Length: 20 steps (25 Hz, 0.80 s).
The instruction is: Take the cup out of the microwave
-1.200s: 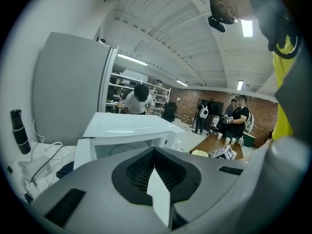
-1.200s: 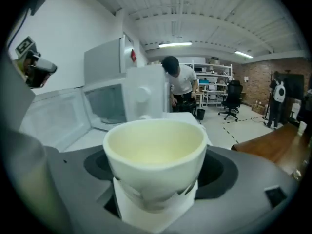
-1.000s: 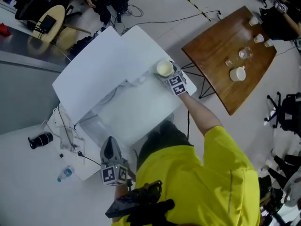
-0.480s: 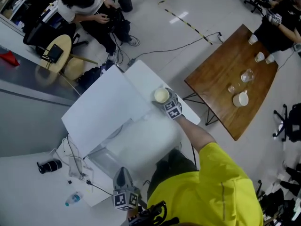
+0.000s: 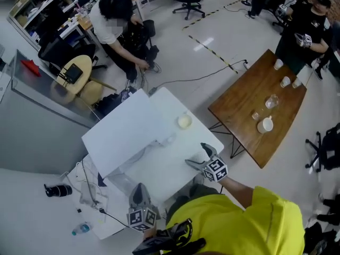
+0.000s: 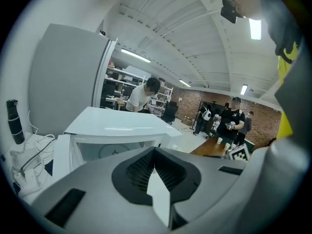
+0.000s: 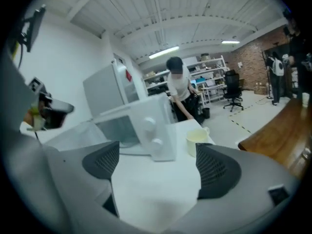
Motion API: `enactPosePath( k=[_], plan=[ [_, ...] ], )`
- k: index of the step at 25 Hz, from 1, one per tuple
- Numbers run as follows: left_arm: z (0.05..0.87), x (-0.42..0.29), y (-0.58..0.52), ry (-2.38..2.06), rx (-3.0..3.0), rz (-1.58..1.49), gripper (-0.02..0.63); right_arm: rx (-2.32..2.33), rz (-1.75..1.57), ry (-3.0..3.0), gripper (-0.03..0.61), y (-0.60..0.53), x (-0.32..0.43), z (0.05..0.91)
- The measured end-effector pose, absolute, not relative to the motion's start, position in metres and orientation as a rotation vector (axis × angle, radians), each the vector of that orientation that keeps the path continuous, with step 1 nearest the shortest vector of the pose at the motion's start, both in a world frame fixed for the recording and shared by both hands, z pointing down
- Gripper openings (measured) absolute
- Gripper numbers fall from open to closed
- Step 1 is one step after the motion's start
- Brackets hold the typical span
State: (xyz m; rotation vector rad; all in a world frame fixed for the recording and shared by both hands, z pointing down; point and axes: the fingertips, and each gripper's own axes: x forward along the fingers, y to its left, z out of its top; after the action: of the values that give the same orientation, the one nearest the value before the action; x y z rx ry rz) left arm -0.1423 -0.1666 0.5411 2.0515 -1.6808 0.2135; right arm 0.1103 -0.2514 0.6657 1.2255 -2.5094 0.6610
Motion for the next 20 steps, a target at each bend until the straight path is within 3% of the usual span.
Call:
enactPosePath(
  k=[1, 8, 10, 11, 14, 15, 17, 19, 20],
  plan=[
    [0.538, -0.144, -0.167, -1.682, 2.054, 0.203, -0.008, 1.186, 0.643, -2.581, 0.498, -0.243, 0.095, 0.633],
    [0.493, -0.165, -0.158, -1.733, 2.087, 0.079, -0.008, 1.041, 0.366, -2.917, 0.302, -0.229, 0.006, 0.437],
    [0.478, -0.176, -0.152, -1.761, 2.088, 0.046, -0.008, 1.079, 0.359, -2.903, 0.273, -0.222, -0.005, 0.422],
    [0.472, -0.182, -0.15, -1.776, 2.086, 0.03, -0.008, 1.092, 0.367, -2.895, 0.215, -0.22, -0.01, 0.42],
    [0.459, -0.194, -0.147, -1.807, 2.083, 0.003, -0.008, 1.094, 0.364, -2.872, 0.191, -0.217, -0.025, 0.425],
    [0.457, -0.198, -0.148, -1.812, 2.086, 0.002, -0.008, 1.098, 0.356, -2.859, 0.137, -0.218, -0.029, 0.427],
    [0.452, -0.204, -0.15, -1.82, 2.094, 0.0, -0.008, 1.112, 0.356, -2.845, 0.123, -0.222, -0.038, 0.429],
    [0.449, -0.208, -0.151, -1.822, 2.102, -0.007, -0.008, 1.127, 0.362, -2.847, 0.005, -0.226, -0.044, 0.426],
    [0.448, -0.208, -0.152, -1.819, 2.105, -0.012, -0.008, 1.121, 0.359, -2.853, 0.005, -0.226, -0.047, 0.424]
  ],
)
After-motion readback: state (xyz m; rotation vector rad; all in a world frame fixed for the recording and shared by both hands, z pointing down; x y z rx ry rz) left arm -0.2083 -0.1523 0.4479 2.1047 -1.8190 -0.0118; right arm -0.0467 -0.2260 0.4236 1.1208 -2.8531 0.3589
